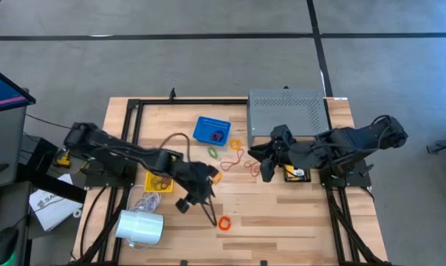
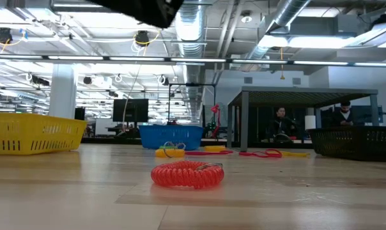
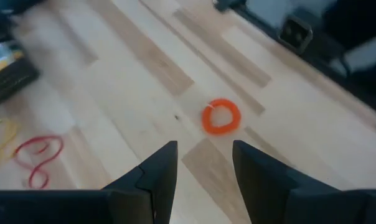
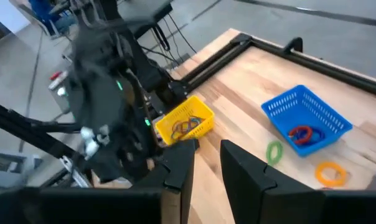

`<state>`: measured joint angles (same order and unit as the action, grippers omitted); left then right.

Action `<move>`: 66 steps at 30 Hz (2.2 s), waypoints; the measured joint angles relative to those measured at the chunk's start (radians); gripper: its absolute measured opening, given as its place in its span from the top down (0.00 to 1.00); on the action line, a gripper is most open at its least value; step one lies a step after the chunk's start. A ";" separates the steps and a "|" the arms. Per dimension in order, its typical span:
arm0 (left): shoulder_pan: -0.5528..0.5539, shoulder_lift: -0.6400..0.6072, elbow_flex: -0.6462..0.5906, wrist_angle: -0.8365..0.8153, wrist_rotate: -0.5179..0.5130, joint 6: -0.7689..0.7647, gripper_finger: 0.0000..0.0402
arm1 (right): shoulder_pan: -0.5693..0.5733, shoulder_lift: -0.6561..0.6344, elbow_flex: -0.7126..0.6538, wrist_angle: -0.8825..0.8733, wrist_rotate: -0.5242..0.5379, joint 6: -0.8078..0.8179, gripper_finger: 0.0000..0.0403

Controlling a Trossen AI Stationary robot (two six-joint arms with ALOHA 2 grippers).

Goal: Pick & Place Office Desk Supplies
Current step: Put the orange spring keychain into the blue bin

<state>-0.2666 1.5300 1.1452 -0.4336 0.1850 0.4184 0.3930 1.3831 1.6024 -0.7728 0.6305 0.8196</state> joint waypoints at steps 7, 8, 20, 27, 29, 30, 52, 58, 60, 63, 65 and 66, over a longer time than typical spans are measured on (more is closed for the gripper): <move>-0.074 0.156 0.054 0.003 0.003 0.106 0.63 | 0.031 0.031 0.000 -0.047 0.001 0.054 0.81; -0.084 0.178 0.058 0.010 0.004 0.107 0.63 | 0.036 0.035 0.000 -0.046 0.002 0.058 0.81; -0.109 0.331 0.080 0.170 -0.011 0.099 0.63 | 0.052 0.046 -0.003 -0.058 0.051 0.072 0.81; -0.137 0.394 0.078 0.192 -0.012 0.099 0.63 | 0.036 0.046 -0.003 -0.061 0.051 0.101 0.81; -0.148 0.407 0.079 0.214 -0.027 0.100 0.63 | 0.036 0.046 -0.003 -0.060 0.051 0.126 0.81; -0.152 0.412 0.079 0.221 -0.048 0.100 0.63 | 0.038 0.046 -0.003 -0.059 0.051 0.134 0.81; -0.208 0.471 0.053 0.278 -0.171 0.100 0.63 | 0.186 0.045 -0.003 0.058 0.180 0.305 0.81; -0.221 0.495 0.054 0.333 -0.224 0.098 0.63 | 0.196 0.045 -0.003 0.081 0.183 0.299 0.81; -0.223 0.497 0.054 0.334 -0.247 0.096 0.63 | 0.196 0.045 -0.003 0.092 0.183 0.299 0.81; -0.217 0.507 0.055 0.351 -0.253 0.093 0.63 | 0.196 0.045 -0.003 0.106 0.183 0.298 0.81; -0.215 0.509 0.055 0.351 -0.258 0.094 0.63 | 0.196 0.045 -0.003 0.109 0.183 0.298 0.81; -0.213 0.510 0.055 0.351 -0.256 0.093 0.63 | 0.196 0.045 -0.003 0.109 0.183 0.298 0.81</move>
<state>-0.4793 2.0403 1.2007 -0.0825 -0.0713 0.5116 0.5888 1.4284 1.5990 -0.6636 0.8135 1.1175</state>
